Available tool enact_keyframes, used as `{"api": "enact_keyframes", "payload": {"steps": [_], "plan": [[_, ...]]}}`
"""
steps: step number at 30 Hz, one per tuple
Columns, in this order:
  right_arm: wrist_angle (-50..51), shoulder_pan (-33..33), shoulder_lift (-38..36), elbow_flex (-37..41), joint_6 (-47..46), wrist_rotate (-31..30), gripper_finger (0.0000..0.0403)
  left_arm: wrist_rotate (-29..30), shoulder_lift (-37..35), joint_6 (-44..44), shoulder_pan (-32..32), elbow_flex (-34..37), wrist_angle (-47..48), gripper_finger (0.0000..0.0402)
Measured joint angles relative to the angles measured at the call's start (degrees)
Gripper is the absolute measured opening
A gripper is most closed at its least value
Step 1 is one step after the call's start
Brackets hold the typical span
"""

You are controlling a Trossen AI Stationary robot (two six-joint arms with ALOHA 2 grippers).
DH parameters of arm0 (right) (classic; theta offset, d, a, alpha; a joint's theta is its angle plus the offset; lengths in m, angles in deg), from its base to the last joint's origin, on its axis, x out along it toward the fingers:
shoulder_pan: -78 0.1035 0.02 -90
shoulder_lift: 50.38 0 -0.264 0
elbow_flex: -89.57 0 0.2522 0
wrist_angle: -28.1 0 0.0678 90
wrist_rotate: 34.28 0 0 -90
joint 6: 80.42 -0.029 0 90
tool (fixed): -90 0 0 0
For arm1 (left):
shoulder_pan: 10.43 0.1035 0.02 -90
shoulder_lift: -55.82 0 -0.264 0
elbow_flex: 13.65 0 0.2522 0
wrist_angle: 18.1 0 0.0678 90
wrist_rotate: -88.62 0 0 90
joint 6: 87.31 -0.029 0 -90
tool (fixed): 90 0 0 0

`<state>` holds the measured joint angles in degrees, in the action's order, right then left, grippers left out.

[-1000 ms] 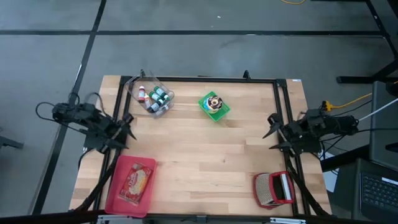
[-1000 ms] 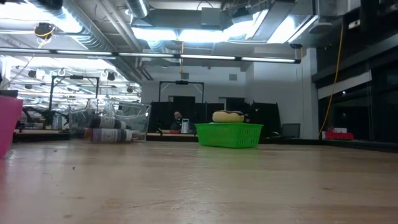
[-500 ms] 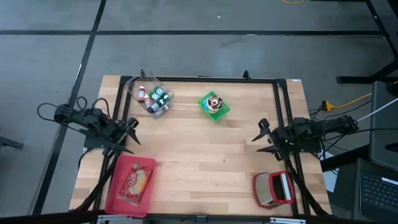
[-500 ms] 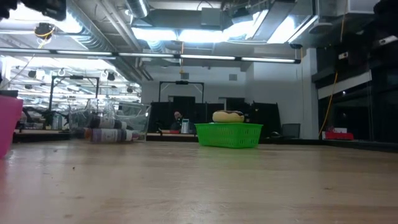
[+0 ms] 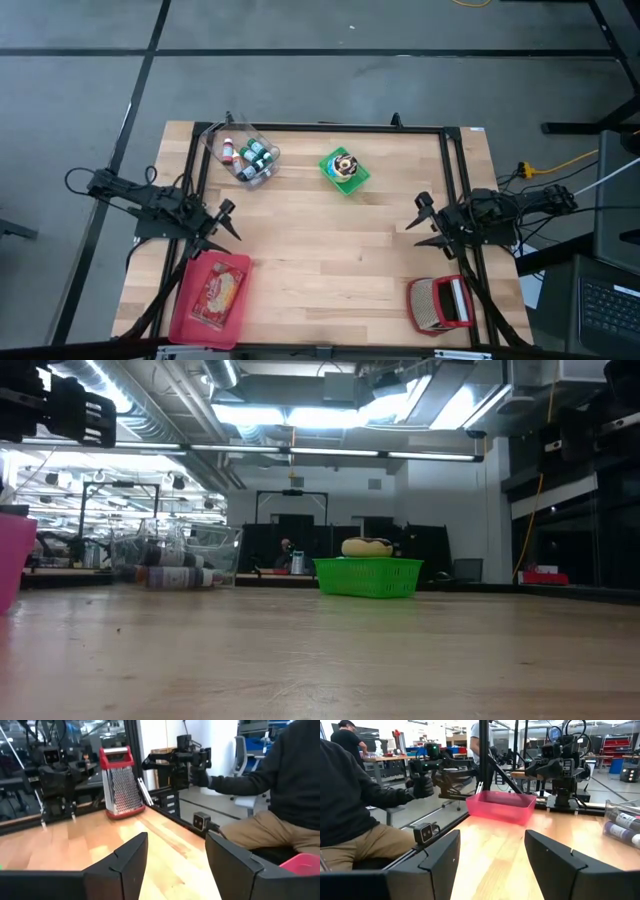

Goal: Pick & Place Food Item
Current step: Return to Home Position

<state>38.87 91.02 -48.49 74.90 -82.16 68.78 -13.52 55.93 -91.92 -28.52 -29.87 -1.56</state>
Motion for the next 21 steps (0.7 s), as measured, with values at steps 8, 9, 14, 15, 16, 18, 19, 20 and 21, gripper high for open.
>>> {"api": "enact_keyframes", "payload": {"steps": [8, 9, 14, 15, 16, 18, 19, 20, 21], "plan": [[0.2, 0.1, 0.7, 0.0, -0.6, -0.2, 0.0226, 6.7, 0.0, 0.4, 0.0, 0.3, -0.1, 0.0192], [0.2, 0.1, 1.1, 0.0, -0.6, -0.2, 0.0226, 10.0, 0.1, 0.4, 0.0, 0.6, -0.2, 0.0192], [0.4, 0.1, 4.8, 0.0, 0.5, -0.6, 0.0226, 12.1, 0.9, -2.7, 0.3, 1.2, -1.5, 0.0193], [0.4, 0.1, 5.7, 0.0, 0.5, -0.6, 0.0226, 12.0, 0.9, -2.8, 0.2, 1.2, -1.5, 0.0192], [0.4, 0.1, 6.5, 0.0, 0.5, -0.6, 0.0226, 12.0, 0.9, -2.8, 0.2, 1.2, -1.5, 0.0192], [0.4, 0.1, 8.0, 0.0, 0.7, -0.6, 0.0226, 12.4, 0.9, -3.2, 0.2, 1.2, -1.4, 0.0192], [0.4, 0.1, 8.8, 0.0, 0.7, -0.6, 0.0226, 12.5, 0.9, -3.6, 0.2, 1.2, -1.4, 0.0193], [0.4, 0.1, 9.5, 0.0, 0.7, -0.6, 0.0226, 12.5, 1.1, -4.2, 0.2, 1.2, -1.4, 0.0193], [0.4, 0.1, 10.3, 0.0, 0.7, -0.6, 0.0226, 12.5, 1.2, -4.8, 0.2, 1.2, -1.4, 0.0193]]}}
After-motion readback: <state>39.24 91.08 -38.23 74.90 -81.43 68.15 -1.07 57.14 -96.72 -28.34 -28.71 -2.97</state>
